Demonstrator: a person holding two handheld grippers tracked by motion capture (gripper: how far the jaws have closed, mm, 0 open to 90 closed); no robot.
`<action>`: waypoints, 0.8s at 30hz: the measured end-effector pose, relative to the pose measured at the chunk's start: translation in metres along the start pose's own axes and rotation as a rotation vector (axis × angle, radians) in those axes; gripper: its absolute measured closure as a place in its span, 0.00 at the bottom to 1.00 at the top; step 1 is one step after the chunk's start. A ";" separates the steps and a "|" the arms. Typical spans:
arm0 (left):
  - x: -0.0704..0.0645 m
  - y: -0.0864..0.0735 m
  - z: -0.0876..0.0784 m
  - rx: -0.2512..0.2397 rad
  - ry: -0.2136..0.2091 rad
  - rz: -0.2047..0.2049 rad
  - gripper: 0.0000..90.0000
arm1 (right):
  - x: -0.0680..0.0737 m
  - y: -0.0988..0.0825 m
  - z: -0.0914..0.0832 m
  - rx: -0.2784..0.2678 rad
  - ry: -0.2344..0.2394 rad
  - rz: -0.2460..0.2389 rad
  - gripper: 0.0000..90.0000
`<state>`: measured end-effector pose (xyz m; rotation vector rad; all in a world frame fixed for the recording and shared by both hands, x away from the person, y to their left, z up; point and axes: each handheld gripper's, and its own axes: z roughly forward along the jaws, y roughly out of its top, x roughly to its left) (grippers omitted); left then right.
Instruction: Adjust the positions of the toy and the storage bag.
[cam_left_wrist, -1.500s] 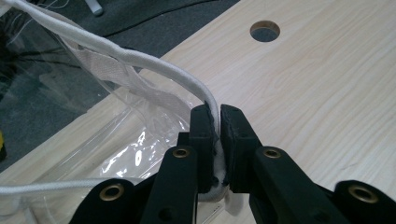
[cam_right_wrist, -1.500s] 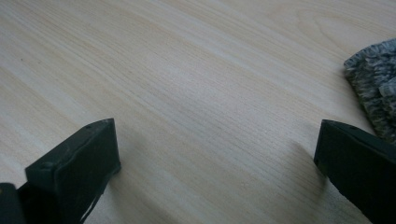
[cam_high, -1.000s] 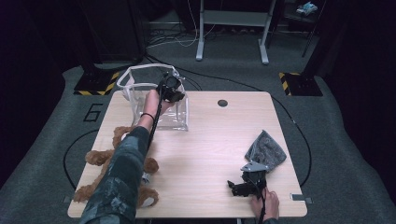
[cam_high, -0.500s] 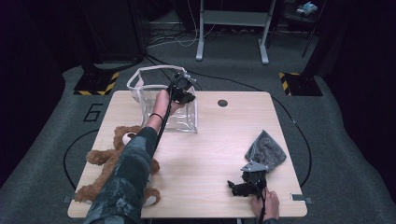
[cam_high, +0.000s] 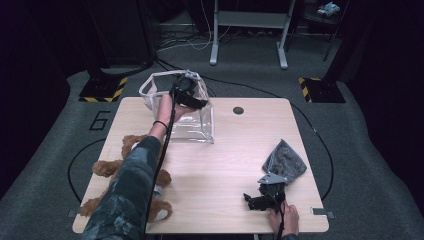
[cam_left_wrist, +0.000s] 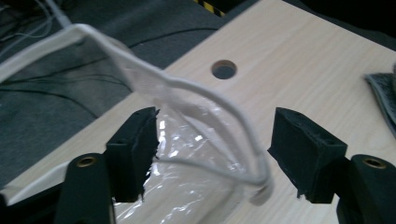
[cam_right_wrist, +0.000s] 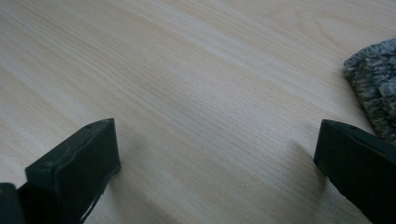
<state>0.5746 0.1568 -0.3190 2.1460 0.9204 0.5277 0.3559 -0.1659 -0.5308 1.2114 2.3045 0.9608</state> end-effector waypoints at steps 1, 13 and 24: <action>0.005 -0.002 -0.005 -0.009 0.008 -0.013 0.33 | 0.000 0.000 0.000 0.001 0.000 0.003 0.00; 0.056 -0.025 -0.041 -0.040 0.190 -0.138 0.28 | 0.001 0.000 0.000 -0.004 -0.004 0.013 0.00; 0.088 -0.055 -0.048 -0.008 0.309 -0.290 0.26 | 0.000 0.000 0.000 0.000 0.000 -0.001 0.00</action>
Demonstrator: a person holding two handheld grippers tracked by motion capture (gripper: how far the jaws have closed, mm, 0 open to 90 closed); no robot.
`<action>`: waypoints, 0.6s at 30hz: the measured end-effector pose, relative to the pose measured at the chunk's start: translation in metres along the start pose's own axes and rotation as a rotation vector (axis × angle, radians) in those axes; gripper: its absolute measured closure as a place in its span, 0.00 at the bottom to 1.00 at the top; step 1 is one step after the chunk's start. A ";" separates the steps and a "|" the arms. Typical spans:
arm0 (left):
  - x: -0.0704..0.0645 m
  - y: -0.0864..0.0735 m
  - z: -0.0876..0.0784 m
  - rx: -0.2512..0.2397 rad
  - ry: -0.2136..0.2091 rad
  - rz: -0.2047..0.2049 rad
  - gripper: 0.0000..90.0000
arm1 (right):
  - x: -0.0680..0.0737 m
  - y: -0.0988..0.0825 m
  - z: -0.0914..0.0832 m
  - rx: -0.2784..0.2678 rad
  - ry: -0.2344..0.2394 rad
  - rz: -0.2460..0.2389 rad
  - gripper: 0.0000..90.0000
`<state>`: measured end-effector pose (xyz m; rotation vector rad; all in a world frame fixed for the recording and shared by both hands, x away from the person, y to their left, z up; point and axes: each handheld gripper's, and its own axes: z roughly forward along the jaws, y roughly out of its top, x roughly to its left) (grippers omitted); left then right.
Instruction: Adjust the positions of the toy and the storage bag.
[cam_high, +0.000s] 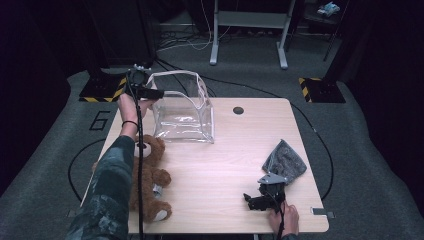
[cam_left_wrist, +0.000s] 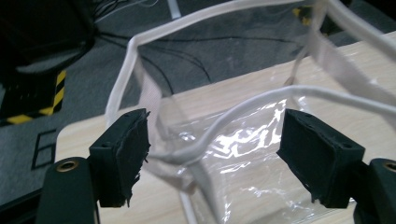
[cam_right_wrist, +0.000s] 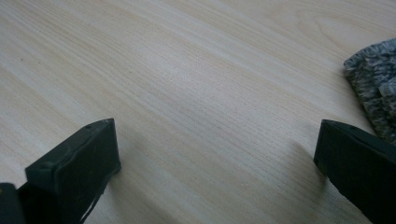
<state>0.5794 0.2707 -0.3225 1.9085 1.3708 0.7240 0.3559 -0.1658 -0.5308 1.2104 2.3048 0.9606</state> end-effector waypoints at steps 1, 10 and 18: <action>0.003 -0.002 0.001 0.014 -0.001 -0.007 0.26 | 0.000 0.000 0.000 0.000 0.000 0.003 0.00; 0.011 -0.019 0.014 0.105 -0.045 -0.018 0.31 | 0.000 0.000 0.000 0.000 0.001 -0.002 0.00; 0.006 -0.031 0.031 0.180 -0.031 -0.018 0.68 | 0.000 0.000 0.000 0.001 0.001 0.001 0.00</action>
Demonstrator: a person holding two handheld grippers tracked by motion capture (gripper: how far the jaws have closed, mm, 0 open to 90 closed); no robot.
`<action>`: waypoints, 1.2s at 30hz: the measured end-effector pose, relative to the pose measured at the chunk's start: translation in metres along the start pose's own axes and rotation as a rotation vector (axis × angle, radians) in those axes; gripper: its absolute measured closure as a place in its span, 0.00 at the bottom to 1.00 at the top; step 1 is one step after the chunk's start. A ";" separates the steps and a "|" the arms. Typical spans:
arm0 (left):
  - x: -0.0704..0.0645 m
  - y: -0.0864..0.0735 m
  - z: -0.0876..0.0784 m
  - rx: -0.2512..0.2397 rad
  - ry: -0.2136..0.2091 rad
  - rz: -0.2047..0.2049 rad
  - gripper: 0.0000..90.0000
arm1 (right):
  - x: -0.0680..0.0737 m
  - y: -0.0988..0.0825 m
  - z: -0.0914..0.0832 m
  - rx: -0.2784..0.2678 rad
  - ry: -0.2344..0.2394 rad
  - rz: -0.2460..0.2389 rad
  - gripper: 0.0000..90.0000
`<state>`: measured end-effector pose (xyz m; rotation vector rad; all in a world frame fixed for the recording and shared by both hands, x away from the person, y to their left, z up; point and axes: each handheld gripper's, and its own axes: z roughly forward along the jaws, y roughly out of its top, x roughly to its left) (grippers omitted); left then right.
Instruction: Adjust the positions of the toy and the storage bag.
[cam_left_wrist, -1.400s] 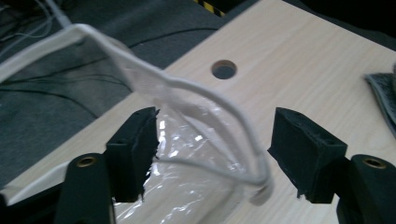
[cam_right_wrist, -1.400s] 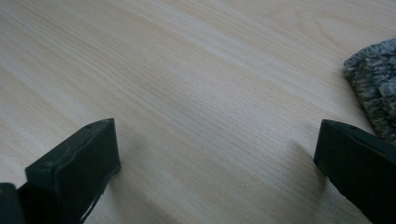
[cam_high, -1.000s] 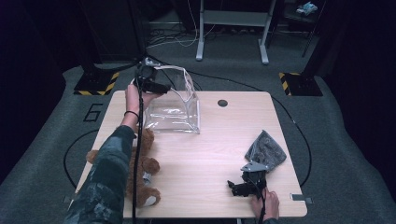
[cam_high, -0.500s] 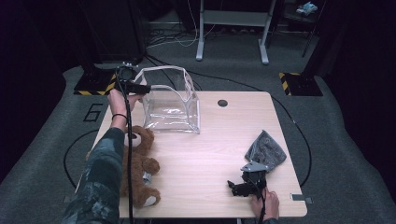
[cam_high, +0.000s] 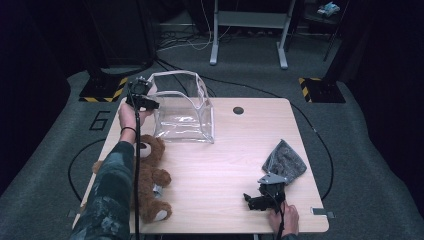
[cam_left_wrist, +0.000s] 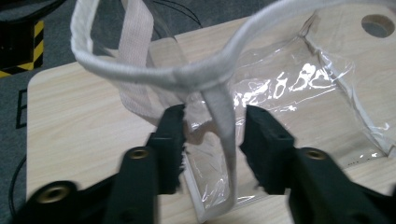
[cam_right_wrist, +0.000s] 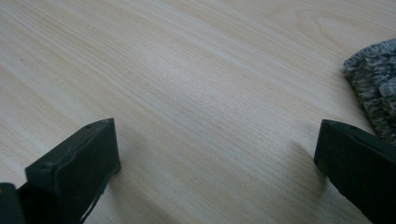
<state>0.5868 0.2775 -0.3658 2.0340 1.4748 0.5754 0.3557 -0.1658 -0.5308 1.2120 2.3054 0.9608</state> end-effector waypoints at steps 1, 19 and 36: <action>0.000 -0.002 0.002 0.003 0.001 -0.003 0.71 | 0.000 0.000 0.000 0.000 0.000 -0.003 0.00; -0.014 -0.001 0.005 -0.047 -0.064 0.030 0.91 | 0.000 0.000 0.000 0.001 0.000 0.004 0.00; -0.053 0.005 0.011 -0.071 -0.188 0.104 0.90 | 0.000 0.000 0.000 0.001 0.000 -0.002 0.00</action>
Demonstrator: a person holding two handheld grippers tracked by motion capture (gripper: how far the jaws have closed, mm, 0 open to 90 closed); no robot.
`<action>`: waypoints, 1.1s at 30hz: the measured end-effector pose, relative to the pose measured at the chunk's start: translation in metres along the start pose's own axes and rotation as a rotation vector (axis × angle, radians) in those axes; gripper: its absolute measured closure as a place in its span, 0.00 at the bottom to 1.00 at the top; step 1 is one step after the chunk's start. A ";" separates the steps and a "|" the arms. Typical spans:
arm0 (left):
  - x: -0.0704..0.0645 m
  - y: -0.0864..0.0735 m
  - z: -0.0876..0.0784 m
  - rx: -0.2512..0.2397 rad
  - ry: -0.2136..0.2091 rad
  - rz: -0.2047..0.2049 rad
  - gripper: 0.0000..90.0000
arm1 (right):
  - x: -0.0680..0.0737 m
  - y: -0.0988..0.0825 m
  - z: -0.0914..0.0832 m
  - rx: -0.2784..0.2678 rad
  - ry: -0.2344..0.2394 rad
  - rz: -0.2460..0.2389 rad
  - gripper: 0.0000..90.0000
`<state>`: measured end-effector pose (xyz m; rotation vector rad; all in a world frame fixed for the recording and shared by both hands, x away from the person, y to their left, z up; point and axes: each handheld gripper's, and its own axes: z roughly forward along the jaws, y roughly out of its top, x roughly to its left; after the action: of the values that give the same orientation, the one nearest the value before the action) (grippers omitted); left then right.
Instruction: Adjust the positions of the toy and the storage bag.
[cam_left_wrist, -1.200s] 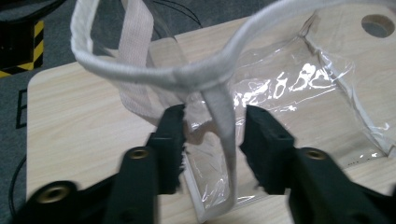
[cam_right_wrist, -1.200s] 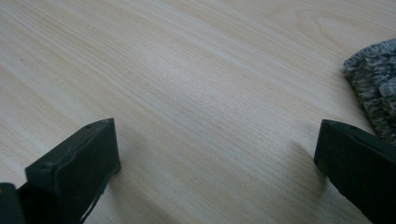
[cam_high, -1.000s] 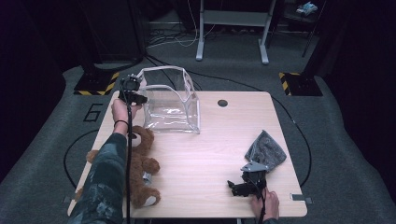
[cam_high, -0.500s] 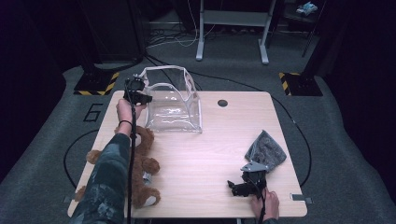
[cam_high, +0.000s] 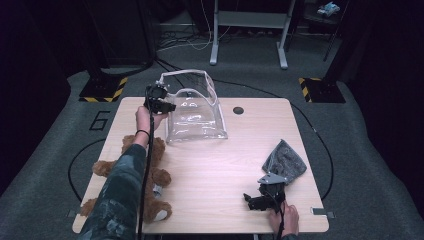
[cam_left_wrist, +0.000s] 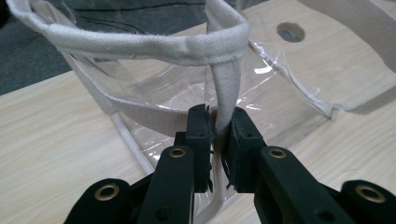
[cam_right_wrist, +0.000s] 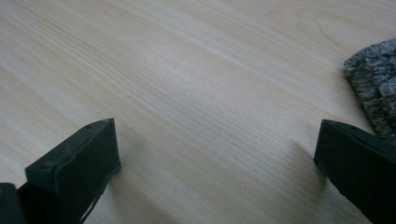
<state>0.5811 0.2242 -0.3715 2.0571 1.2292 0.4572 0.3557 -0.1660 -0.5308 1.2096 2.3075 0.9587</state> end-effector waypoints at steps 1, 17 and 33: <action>-0.002 0.000 0.000 0.002 -0.010 0.006 0.90 | 0.000 0.000 0.000 -0.001 0.000 0.003 0.00; 0.001 0.014 -0.027 -0.165 -0.012 -0.096 0.44 | 0.001 0.000 0.000 -0.002 -0.003 0.007 0.00; 0.018 0.021 -0.016 -0.096 0.189 -0.275 0.34 | 0.000 0.000 0.000 -0.002 -0.002 0.003 0.00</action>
<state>0.5933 0.2398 -0.3459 1.7621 1.5455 0.5762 0.3556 -0.1657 -0.5310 1.2131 2.3033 0.9601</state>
